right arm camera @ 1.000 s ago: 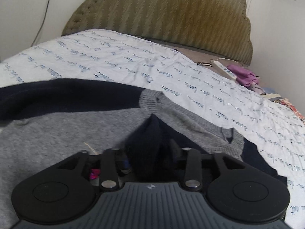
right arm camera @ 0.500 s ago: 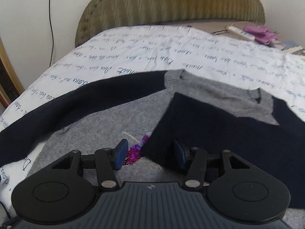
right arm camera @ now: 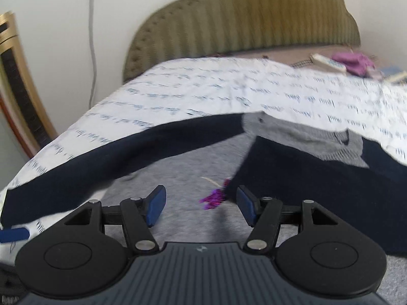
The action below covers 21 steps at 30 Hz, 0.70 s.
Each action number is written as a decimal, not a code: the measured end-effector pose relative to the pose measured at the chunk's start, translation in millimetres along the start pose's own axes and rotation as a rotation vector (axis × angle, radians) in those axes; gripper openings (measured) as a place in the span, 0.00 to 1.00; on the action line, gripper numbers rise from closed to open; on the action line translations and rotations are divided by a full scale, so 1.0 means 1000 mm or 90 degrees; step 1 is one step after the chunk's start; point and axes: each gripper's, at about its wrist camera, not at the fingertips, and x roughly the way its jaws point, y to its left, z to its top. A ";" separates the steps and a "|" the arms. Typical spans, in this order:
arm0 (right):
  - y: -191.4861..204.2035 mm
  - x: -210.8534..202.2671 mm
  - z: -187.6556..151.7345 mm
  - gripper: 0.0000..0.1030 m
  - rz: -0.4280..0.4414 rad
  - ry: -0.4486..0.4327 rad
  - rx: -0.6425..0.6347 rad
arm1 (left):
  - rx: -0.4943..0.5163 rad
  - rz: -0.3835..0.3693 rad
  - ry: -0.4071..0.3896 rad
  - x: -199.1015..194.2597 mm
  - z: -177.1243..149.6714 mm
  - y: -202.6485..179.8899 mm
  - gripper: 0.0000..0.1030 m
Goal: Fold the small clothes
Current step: 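Lay the sleeve on the sweater and open the right gripper, then grasp the other navy sleeve cuff with the left gripper and lift it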
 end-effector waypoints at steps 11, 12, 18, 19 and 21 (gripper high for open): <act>0.018 -0.015 -0.031 0.60 0.042 0.015 0.022 | -0.330 -0.090 0.056 -0.003 -0.003 0.094 0.99; 0.018 -0.016 -0.033 0.60 0.043 0.018 0.025 | -0.400 -0.116 0.064 0.000 -0.007 0.110 0.98; 0.011 -0.024 -0.043 0.65 0.041 0.019 0.038 | -0.565 -0.177 0.037 0.012 -0.011 0.156 0.92; 0.010 -0.025 -0.044 0.65 0.039 0.019 0.041 | -0.585 -0.187 0.030 0.014 -0.012 0.159 0.92; 0.007 -0.027 -0.045 0.65 0.037 0.018 0.046 | -0.636 -0.210 0.018 0.020 -0.017 0.166 0.91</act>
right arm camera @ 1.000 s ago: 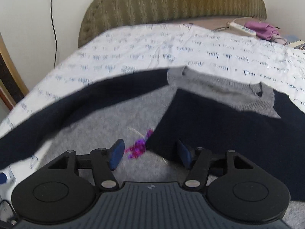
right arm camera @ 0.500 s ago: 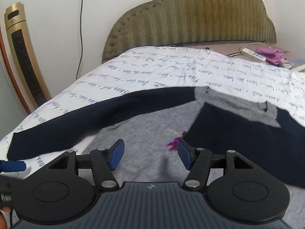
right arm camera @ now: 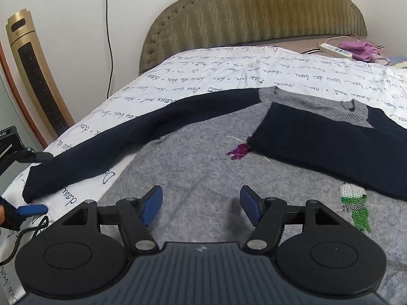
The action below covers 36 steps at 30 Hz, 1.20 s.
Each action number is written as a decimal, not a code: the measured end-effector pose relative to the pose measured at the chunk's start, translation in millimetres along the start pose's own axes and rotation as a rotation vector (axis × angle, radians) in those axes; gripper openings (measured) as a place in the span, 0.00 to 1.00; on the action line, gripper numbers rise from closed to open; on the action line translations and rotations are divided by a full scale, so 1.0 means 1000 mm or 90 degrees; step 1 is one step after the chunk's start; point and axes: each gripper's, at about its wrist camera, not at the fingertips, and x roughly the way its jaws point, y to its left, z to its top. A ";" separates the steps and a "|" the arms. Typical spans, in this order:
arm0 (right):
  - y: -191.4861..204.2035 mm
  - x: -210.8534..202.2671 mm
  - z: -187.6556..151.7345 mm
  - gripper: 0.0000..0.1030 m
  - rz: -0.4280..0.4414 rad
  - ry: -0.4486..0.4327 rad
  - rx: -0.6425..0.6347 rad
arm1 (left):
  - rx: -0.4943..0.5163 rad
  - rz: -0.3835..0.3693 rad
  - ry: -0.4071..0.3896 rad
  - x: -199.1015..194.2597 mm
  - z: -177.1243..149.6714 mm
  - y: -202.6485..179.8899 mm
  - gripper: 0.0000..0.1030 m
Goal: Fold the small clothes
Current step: 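Grasp the other navy sleeve cuff with the left gripper and lift it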
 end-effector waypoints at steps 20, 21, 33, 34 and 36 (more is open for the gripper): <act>-0.011 -0.003 -0.005 0.69 -0.014 0.008 0.001 | 0.028 0.053 -0.164 0.001 0.007 -0.005 0.06; -0.014 -0.002 -0.003 0.69 -0.023 0.008 0.000 | 0.050 0.053 -0.167 0.001 0.011 -0.012 0.06; -0.049 -0.002 -0.005 0.71 -0.031 0.008 0.067 | 0.371 0.114 -0.224 0.021 0.066 -0.134 0.05; -0.051 -0.003 -0.005 0.71 -0.035 0.005 0.068 | 0.381 0.107 -0.250 0.016 0.064 -0.140 0.05; -0.054 -0.006 -0.005 0.71 -0.043 -0.010 0.071 | 0.445 0.086 -0.313 0.008 0.052 -0.155 0.05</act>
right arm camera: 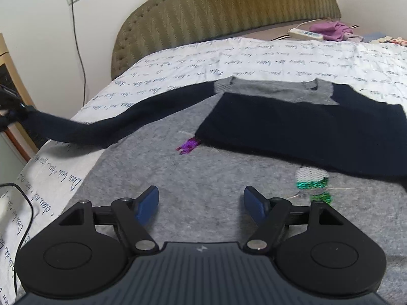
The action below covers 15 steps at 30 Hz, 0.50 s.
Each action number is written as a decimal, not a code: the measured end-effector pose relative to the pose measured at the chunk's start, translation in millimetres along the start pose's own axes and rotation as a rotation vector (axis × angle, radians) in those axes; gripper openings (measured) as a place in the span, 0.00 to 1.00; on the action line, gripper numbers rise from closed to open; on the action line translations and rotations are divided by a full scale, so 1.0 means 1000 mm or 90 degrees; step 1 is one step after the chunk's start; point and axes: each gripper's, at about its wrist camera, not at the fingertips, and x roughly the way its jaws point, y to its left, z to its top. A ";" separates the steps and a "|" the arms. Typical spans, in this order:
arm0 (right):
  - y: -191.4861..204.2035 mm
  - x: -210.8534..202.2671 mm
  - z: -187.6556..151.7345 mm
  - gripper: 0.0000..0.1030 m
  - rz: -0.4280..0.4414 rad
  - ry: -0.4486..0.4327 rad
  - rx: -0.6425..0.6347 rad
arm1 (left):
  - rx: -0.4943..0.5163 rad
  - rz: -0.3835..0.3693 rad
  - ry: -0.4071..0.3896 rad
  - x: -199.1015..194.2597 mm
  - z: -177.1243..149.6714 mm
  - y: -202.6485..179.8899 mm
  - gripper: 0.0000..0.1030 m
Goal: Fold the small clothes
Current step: 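Grasp the other navy sleeve cuff with the left gripper and lift it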
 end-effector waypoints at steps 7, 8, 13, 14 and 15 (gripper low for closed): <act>-0.014 0.003 0.005 0.75 -0.011 0.000 0.018 | 0.150 -0.051 0.062 0.012 -0.037 -0.057 0.05; -0.014 0.002 0.005 0.75 -0.011 -0.001 0.016 | 0.164 -0.058 0.067 0.011 -0.045 -0.064 0.05; -0.020 0.002 0.006 0.75 -0.018 -0.002 0.022 | 0.254 -0.140 0.089 -0.005 -0.079 -0.114 0.05; -0.022 0.002 0.006 0.75 -0.021 -0.002 0.026 | 0.272 -0.160 0.089 -0.009 -0.087 -0.123 0.05; -0.023 0.002 0.006 0.75 -0.023 -0.002 0.030 | 0.287 -0.180 0.091 -0.013 -0.094 -0.132 0.05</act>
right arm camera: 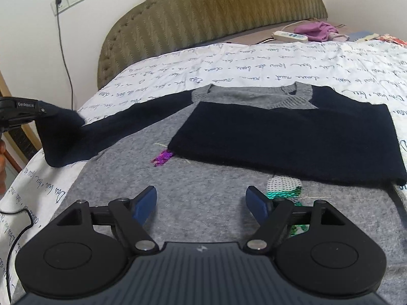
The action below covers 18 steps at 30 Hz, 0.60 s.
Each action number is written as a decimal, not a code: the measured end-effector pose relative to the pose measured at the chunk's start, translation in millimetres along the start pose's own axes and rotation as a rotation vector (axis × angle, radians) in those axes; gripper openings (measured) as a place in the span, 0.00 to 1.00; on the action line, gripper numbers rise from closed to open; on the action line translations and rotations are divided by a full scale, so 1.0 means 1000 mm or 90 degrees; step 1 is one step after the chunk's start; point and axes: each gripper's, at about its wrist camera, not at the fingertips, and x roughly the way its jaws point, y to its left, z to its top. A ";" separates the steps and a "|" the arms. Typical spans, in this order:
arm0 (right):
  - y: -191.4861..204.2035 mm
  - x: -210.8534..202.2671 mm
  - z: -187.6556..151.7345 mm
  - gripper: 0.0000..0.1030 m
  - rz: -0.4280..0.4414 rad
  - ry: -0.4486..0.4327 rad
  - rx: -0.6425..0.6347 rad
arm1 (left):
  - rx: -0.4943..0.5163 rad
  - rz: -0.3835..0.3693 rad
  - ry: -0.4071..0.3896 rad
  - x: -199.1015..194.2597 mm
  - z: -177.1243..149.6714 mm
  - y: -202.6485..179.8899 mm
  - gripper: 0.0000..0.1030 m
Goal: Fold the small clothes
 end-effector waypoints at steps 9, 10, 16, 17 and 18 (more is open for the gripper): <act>-0.016 -0.002 0.003 0.75 0.003 -0.003 0.034 | 0.072 -0.107 0.059 0.023 -0.054 -0.076 0.05; -0.019 -0.002 0.004 0.75 0.009 -0.005 0.042 | 0.077 -0.112 0.069 0.026 -0.060 -0.080 0.06; -0.038 0.016 0.029 0.75 0.151 0.010 0.150 | 0.113 -0.108 0.087 0.028 -0.076 -0.085 0.07; -0.040 0.022 0.034 0.75 0.186 0.020 0.175 | 0.115 -0.108 0.088 0.027 -0.077 -0.084 0.07; -0.041 0.029 0.038 0.75 0.227 0.030 0.196 | 0.118 -0.107 0.087 0.027 -0.078 -0.084 0.08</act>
